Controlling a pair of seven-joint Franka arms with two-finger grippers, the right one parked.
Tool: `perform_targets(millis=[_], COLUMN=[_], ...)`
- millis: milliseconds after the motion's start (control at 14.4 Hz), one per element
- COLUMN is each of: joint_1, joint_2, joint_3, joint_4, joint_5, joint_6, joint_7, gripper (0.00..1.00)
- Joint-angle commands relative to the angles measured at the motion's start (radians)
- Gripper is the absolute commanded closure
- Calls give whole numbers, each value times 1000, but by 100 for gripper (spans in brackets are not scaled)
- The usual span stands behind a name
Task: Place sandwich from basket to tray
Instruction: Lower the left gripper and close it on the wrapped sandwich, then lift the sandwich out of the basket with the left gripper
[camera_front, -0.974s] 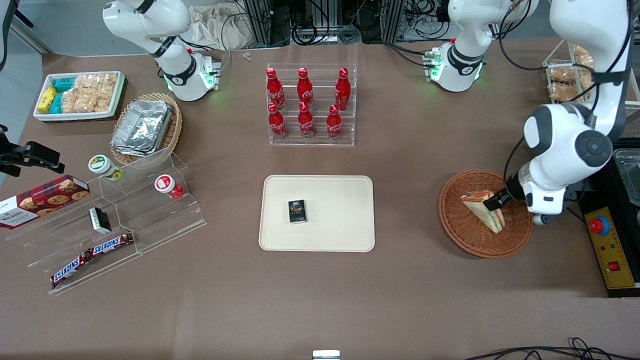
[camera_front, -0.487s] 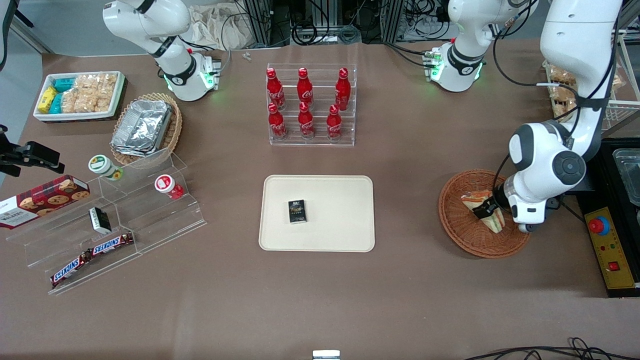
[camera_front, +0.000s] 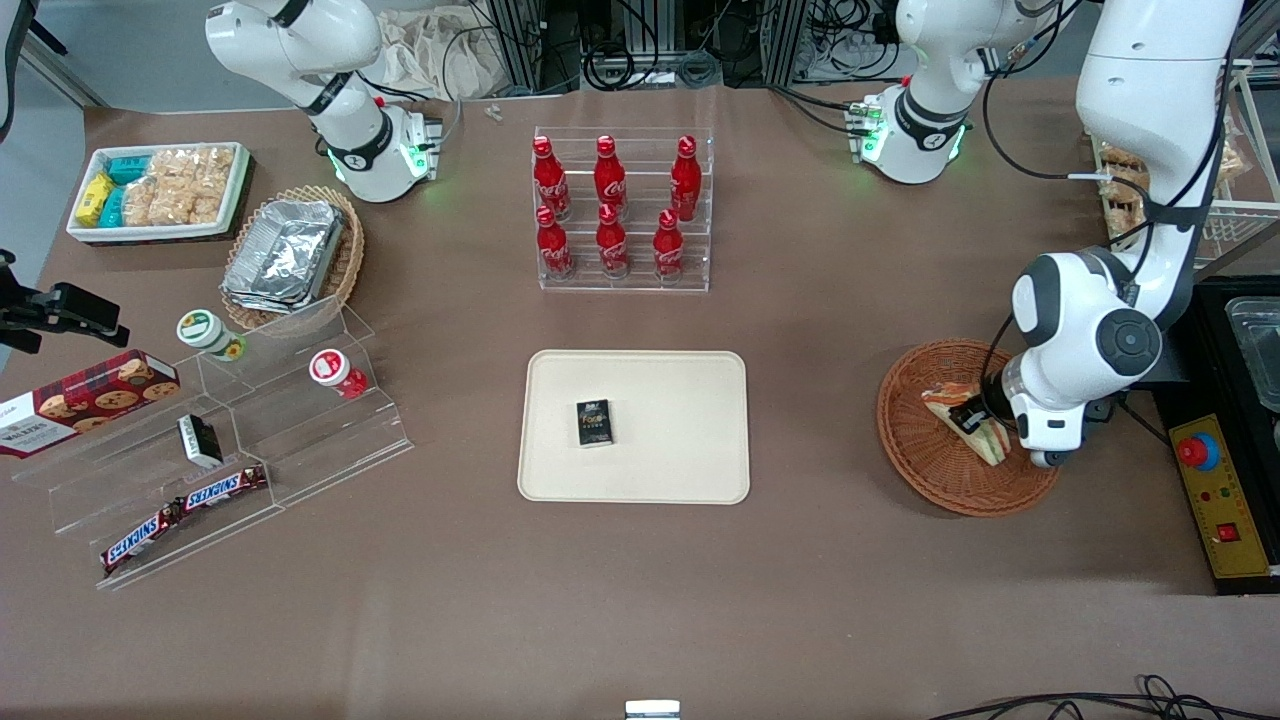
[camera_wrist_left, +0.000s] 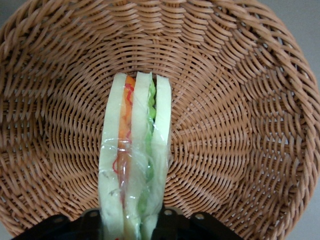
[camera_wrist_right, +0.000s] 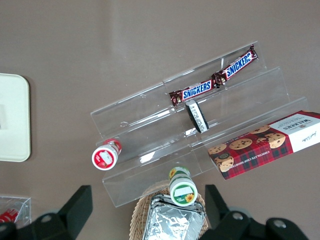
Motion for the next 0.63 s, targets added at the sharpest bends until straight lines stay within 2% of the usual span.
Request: perform_targets(millis=[0, 278, 557], joint_1=[-5, -6, -8], joint_2=[-60, -189, -236], joint_3=[-3, -11, -72], joint_4=[-1, 82, 209], joint_5=[19, 16, 0], joint_6=[-29, -276, -512], joint_7=[-2, 113, 291], gripper=[100, 100, 100])
